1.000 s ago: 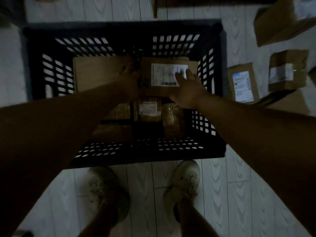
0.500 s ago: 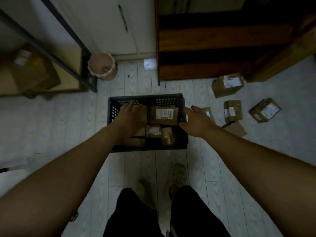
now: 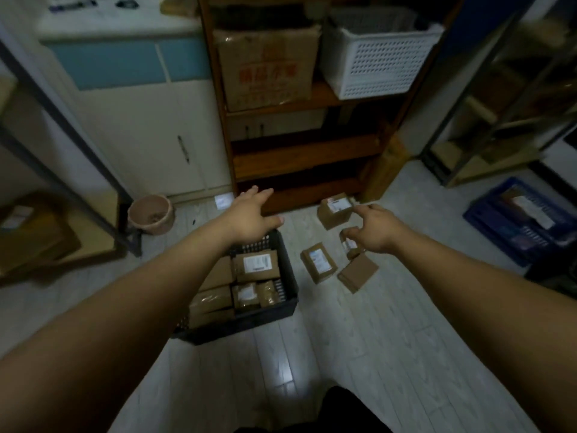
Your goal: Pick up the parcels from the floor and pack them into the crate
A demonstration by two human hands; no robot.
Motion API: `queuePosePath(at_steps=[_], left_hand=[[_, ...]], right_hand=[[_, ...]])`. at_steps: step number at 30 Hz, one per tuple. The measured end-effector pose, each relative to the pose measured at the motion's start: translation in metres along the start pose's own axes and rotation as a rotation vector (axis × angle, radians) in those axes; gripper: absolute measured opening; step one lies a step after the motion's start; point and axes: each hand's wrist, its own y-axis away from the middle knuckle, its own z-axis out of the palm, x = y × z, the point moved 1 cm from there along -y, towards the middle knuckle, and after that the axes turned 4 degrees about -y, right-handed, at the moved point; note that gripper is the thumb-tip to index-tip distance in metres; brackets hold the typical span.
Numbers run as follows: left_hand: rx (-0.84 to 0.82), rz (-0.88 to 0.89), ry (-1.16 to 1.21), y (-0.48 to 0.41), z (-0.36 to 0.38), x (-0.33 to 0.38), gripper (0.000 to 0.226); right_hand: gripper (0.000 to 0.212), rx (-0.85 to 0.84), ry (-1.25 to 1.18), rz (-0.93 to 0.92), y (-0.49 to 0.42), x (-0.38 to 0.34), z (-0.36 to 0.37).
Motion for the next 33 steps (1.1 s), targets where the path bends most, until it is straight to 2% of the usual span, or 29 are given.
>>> queuePosePath(at_steps=[8, 18, 25, 33], left_hand=[[-0.007, 0.128, -0.036, -0.011, 0.003, 0.125, 0.079], [-0.072, 0.157, -0.007, -0.056, 0.090, 0.302, 0.075], [-0.134, 0.050, -0.001, -0.089, 0.126, 0.327, 0.074], [-0.163, -0.014, -0.034, -0.172, 0.154, 0.316, 0.074]], right_hand=[[0.066, 0.144, -0.020, 0.084, 0.058, 0.096, -0.069], [0.070, 0.181, -0.097, 0.123, 0.090, 0.291, -0.129], [0.070, 0.099, -0.249, 0.154, 0.047, 0.361, -0.131], [0.072, -0.011, -0.272, 0.105, -0.044, 0.370, -0.127]])
